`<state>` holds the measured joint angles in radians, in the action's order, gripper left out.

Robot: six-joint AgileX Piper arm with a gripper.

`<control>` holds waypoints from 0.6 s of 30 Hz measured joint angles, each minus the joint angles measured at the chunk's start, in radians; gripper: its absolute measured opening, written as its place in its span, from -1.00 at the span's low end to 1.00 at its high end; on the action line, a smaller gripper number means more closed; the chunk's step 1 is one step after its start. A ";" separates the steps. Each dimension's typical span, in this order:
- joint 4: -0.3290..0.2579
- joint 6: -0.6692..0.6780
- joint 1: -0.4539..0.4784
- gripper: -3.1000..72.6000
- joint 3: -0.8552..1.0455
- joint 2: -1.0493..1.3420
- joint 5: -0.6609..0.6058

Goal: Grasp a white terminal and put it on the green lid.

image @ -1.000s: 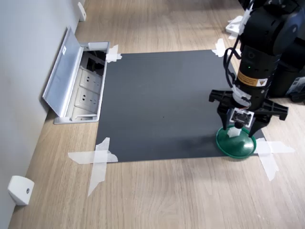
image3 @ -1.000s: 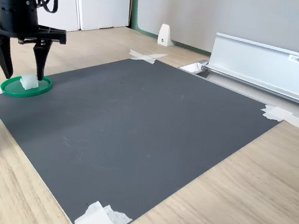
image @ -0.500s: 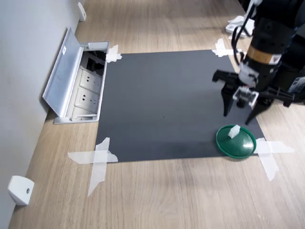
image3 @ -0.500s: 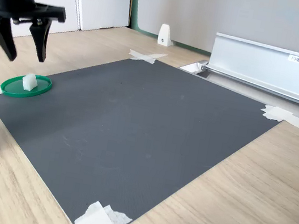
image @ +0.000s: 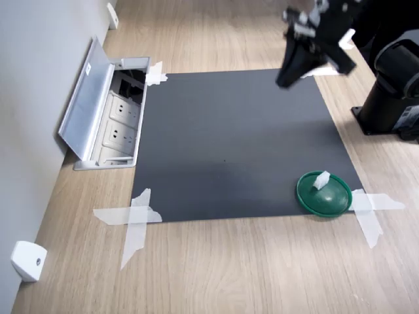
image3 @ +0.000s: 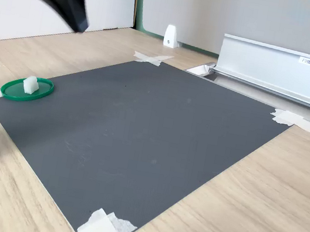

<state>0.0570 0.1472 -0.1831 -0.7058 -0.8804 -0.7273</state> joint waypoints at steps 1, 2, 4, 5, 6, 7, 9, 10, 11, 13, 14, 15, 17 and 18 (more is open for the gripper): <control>-0.001 0.014 0.028 -0.93 0.008 0.030 0.021; -0.001 0.026 0.053 -0.93 0.017 0.064 0.053; -0.001 0.038 0.094 -0.93 0.055 0.132 0.129; -0.001 0.041 0.112 -0.93 0.083 0.172 0.173; -0.001 0.044 0.127 -0.93 0.109 0.212 0.222; -0.001 0.047 0.137 -0.93 0.147 0.244 0.272; -0.001 0.048 0.152 -0.93 0.233 0.318 0.376; -0.002 0.048 0.155 -0.93 0.278 0.354 0.414; -0.003 0.048 0.158 -0.93 0.321 0.390 0.456; -0.024 0.048 0.162 -0.93 0.395 0.464 0.511; -0.039 0.048 0.163 -0.93 0.426 0.502 0.526; -0.057 0.046 0.164 -0.93 0.448 0.531 0.532; -0.078 0.043 0.164 -0.93 0.499 0.603 0.540; -0.084 0.043 0.164 -0.93 0.522 0.637 0.543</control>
<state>-0.0265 0.1898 -0.0190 -0.1835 -0.2437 -0.1843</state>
